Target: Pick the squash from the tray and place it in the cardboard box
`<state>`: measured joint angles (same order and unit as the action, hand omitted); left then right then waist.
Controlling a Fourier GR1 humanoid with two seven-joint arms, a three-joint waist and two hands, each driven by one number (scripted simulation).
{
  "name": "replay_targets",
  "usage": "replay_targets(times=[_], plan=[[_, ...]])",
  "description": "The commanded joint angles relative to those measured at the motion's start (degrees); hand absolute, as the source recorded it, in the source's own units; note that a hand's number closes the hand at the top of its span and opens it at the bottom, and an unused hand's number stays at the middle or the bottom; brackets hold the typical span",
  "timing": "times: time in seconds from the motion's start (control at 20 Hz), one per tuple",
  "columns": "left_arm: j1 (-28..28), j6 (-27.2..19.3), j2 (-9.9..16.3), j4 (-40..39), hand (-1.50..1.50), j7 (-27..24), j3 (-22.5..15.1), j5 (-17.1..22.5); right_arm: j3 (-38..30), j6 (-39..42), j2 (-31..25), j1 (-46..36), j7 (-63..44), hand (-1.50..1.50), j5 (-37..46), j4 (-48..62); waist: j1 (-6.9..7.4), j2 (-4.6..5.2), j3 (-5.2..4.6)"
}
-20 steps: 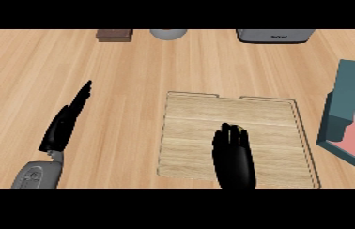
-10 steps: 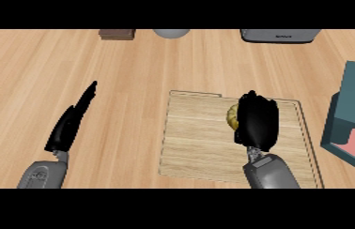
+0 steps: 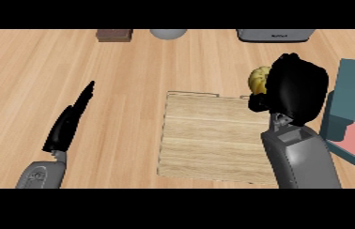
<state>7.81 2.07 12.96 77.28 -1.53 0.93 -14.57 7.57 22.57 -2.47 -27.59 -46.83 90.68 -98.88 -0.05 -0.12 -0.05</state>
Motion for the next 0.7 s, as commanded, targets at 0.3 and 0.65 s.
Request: replay_targets(times=[0.3, 0.65], plan=[[-0.53, 1.49, 0.69, 1.93, 0.0, 1.55, 1.2, 0.77, -11.07, 11.98, -5.79, -1.1, -2.77, 1.5, -2.04, -18.7, -0.45, -0.15, 0.05], [2.16, 0.85, -0.2, -0.82, 0.0, -0.04, 1.59, -0.23, -24.39, 10.48, -13.75, -2.67, 3.11, 1.5, -8.43, -10.61, -0.08, 0.14, 0.05]])
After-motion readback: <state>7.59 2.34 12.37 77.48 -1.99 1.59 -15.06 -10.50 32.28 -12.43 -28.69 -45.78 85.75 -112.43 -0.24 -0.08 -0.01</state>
